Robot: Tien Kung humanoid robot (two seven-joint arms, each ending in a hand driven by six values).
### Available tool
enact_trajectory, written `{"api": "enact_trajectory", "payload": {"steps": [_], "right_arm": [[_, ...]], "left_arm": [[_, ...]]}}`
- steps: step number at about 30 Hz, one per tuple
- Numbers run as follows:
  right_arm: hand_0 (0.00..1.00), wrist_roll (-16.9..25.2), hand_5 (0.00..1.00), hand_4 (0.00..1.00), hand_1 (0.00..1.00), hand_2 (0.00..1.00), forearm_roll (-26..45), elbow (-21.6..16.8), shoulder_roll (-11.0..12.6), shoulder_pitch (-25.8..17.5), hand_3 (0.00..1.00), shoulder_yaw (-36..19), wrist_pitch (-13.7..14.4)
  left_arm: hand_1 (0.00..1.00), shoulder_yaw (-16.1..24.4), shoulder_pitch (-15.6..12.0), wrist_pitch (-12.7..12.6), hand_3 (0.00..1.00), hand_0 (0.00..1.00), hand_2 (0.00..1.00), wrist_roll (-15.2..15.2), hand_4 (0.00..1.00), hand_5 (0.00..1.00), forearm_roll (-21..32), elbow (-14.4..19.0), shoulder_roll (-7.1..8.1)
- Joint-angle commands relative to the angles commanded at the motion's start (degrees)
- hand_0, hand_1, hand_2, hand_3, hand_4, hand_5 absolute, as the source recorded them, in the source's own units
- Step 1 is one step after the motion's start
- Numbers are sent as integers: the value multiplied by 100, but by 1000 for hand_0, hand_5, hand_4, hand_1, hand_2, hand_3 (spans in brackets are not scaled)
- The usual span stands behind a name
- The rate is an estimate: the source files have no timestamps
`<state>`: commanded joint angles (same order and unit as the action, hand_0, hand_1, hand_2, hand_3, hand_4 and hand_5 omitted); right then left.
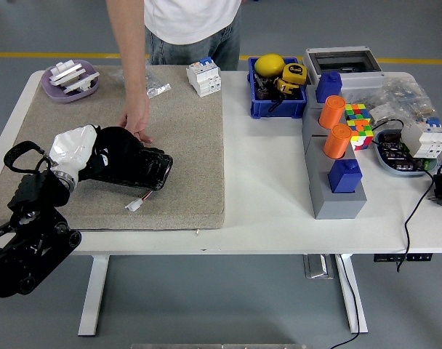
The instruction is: Pick the rag up,wipe the panel,place it on the desk
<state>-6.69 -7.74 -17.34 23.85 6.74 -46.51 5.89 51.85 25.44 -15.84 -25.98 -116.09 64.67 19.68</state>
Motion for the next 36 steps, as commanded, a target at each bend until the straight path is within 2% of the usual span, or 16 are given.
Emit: {"api": "enact_trajectory", "payload": {"steps": [5, 18, 31, 36], "right_arm": [[749, -6, 422, 906, 621, 618, -3, -5, 7, -2, 556, -4, -3], [748, -1, 422, 905, 620, 616, -22, -15, 9, 9, 557, -35, -3], [747, 6, 421, 905, 621, 615, -44, -33, 16, 14, 556, -55, 9], [747, 10, 422, 903, 621, 614, -62, -41, 18, 5, 556, -73, 14]], "left_arm": [[513, 250, 55, -72, 526, 323, 648, -15, 82, 2, 55, -205, 50], [509, 434, 137, -83, 520, 325, 637, 51, 84, 2, 236, -614, 167], [509, 441, 147, -118, 514, 327, 635, 67, 79, 2, 300, -690, 194], [509, 379, 129, -113, 512, 327, 632, 54, 89, 2, 302, -614, 153]]}}
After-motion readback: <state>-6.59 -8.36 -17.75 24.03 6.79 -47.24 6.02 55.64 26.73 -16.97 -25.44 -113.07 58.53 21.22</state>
